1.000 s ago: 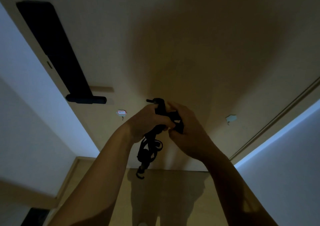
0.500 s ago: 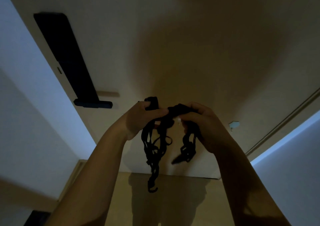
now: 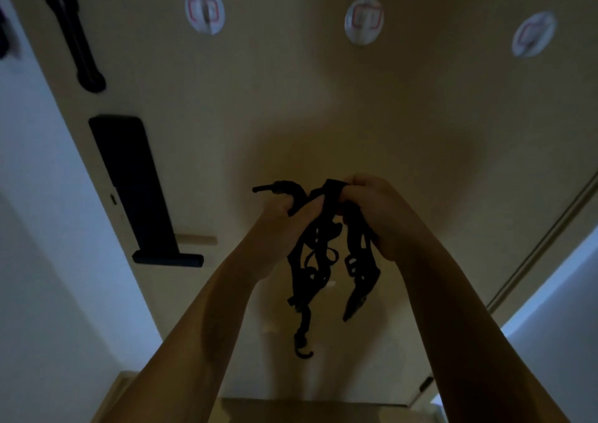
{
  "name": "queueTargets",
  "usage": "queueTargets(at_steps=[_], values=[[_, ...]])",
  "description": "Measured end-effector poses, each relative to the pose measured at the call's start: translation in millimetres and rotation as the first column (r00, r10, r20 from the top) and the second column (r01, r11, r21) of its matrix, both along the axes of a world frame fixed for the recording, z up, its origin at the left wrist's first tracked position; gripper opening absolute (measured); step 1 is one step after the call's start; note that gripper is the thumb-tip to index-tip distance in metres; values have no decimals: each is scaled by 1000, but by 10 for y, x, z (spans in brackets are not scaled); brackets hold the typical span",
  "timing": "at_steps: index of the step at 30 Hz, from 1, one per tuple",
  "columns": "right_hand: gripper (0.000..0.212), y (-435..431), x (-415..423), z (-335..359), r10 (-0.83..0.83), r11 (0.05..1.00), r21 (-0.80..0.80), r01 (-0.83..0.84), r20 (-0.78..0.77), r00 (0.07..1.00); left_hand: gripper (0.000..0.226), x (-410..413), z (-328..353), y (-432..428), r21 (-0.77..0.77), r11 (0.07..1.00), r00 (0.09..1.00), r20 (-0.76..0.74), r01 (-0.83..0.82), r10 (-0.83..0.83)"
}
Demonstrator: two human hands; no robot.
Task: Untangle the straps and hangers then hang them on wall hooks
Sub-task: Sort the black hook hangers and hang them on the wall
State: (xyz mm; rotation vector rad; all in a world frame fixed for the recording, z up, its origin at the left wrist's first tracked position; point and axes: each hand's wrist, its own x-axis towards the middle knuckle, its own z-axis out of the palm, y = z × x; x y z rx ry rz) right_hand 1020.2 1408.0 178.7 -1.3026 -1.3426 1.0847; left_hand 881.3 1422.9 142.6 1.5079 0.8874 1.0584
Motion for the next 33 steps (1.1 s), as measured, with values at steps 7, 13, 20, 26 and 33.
queueTargets(at_steps=[7, 13, 20, 26, 33], values=[[14, 239, 51, 455, 44, 991, 121, -61, 134, 990, 23, 92, 534, 243, 164, 983, 977, 208, -83, 48], [29, 390, 12, 1035, 137, 980, 133, -145, 66, 988, 16, 156, 1065, 408, 277, 959, 986, 131, 62, -101], [17, 544, 96, 1629, 50, 958, 264, -111, 229, 972, 25, 34, 1690, 713, 340, 931, 989, 24, 132, -149], [7, 646, 274, 2242, 110, 910, 388, -148, 118, 987, 19, 139, 2415, 943, 359, 919, 971, 102, 165, -214], [22, 1033, 453, 3069, 123, 789, 599, -135, 62, 990, 16, 472, 3430, 1263, 357, 931, 961, 227, 70, -159]])
